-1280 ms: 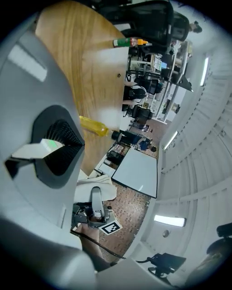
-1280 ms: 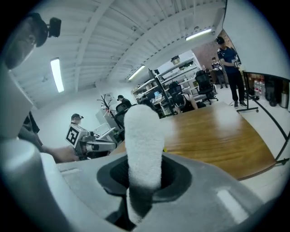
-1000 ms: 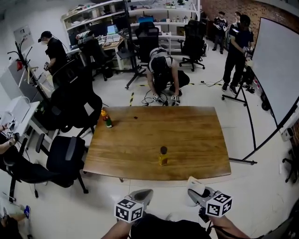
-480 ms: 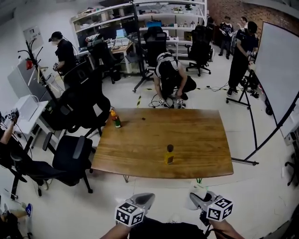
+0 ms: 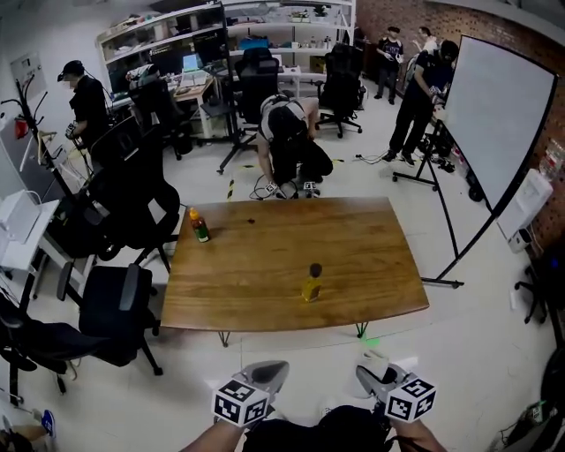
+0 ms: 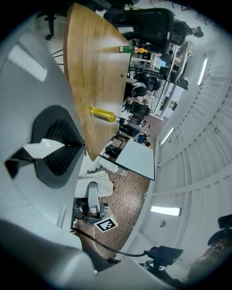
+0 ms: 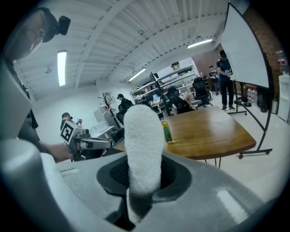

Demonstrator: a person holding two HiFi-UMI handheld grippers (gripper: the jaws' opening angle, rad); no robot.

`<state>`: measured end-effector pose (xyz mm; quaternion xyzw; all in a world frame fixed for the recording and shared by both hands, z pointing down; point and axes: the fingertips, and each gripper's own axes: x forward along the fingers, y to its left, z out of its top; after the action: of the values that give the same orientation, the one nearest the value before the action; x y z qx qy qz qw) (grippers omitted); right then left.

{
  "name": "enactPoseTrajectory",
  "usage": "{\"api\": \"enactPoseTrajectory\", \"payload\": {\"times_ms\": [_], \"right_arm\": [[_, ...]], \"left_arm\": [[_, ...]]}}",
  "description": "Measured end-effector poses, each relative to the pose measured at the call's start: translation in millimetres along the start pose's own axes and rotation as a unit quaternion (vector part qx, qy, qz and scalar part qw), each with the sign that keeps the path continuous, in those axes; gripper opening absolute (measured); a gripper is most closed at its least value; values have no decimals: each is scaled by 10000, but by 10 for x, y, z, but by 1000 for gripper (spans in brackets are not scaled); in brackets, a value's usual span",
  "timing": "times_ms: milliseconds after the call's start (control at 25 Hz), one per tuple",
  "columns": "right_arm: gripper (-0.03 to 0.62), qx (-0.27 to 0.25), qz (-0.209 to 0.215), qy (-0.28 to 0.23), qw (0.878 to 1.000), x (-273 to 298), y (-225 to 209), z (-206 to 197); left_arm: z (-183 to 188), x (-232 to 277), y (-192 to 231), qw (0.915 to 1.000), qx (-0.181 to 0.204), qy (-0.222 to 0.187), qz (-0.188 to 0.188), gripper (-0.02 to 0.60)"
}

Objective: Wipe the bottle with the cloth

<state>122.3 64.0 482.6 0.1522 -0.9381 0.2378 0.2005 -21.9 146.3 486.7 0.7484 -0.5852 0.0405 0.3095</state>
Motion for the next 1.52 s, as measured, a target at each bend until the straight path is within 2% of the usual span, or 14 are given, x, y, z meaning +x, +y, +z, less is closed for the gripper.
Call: {"api": "enactPoseTrajectory", "payload": {"times_ms": [160, 440, 680, 1040, 1520], "right_arm": [[74, 32, -55, 125, 9999, -110, 6, -51], [72, -198, 302, 364, 9987, -80, 9, -42], [71, -305, 502, 415, 9974, -119, -128, 3], [71, -326, 666, 323, 9967, -189, -244, -12], [71, -144, 656, 267, 9974, -253, -258, -136]], "left_arm": [[31, -30, 6, 10000, -64, -31, 23, 17], [79, -6, -34, 9988, -241, -283, 317, 17], [111, 141, -168, 9981, -192, -341, 480, 17], [116, 207, -302, 9979, 87, -226, 593, 17], [95, 292, -346, 9980, 166, -146, 594, 17]]}}
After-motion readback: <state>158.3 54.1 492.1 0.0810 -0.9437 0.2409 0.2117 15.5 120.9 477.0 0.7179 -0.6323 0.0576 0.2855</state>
